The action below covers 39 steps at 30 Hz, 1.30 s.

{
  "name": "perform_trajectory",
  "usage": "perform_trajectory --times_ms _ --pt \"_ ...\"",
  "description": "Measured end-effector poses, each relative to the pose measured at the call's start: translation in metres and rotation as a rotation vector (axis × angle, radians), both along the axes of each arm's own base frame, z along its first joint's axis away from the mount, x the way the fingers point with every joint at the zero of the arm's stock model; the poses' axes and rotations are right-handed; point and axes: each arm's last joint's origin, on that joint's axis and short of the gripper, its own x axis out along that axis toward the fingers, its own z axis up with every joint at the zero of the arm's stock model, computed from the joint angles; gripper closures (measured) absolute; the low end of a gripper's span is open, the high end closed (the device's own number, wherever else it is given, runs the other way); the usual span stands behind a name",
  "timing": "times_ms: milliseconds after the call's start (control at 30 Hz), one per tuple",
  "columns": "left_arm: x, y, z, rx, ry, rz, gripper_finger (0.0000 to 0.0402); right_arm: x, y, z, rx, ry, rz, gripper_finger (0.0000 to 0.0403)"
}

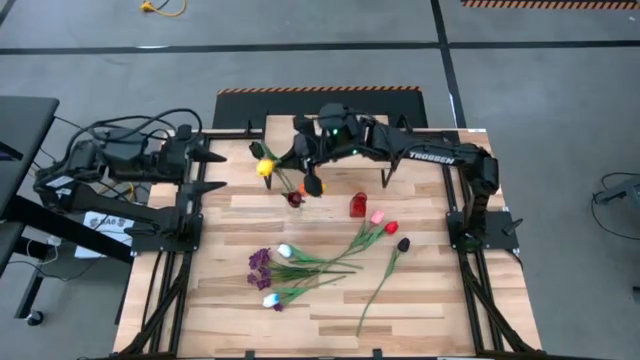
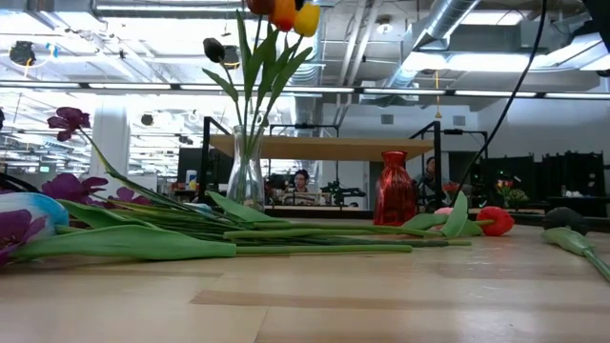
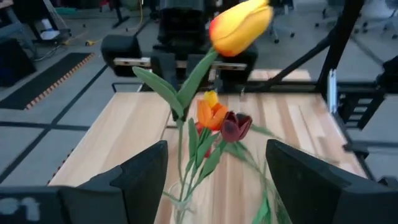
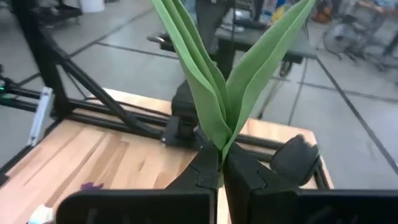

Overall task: Pick and place flowers into a vace then onto a shelf
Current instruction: Put the yellow tulip into the transparent vase

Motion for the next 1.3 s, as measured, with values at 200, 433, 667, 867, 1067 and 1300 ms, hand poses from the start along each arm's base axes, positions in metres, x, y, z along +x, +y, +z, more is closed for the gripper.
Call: perform_trajectory --times_ms 200,433,667,867,1067,1300 --pt "0.000 -0.001 -0.005 -0.018 0.001 -0.029 0.0140 -0.006 -0.022 0.004 0.014 -0.034 0.088 0.0402" --pt "0.001 -0.001 -0.007 -0.021 0.009 -0.038 0.0140 -0.012 -0.038 0.004 0.025 -0.047 0.144 0.0402" --pt "-0.001 0.001 -0.007 -0.001 0.010 0.029 0.0140 -0.017 -0.054 0.006 0.027 -0.077 0.202 0.0402" --pt "-0.017 0.003 -0.003 0.003 -0.066 0.086 0.0140 -0.015 -0.058 -0.006 0.022 -0.108 0.248 0.0402" --pt "-0.033 0.003 -0.023 -0.023 -0.187 0.090 0.0140 -0.013 -0.061 -0.020 0.027 -0.098 0.244 0.0402" --pt "-0.035 0.002 -0.061 -0.078 -0.231 0.082 0.0140 -0.014 -0.060 -0.022 0.067 -0.092 0.275 0.0402"
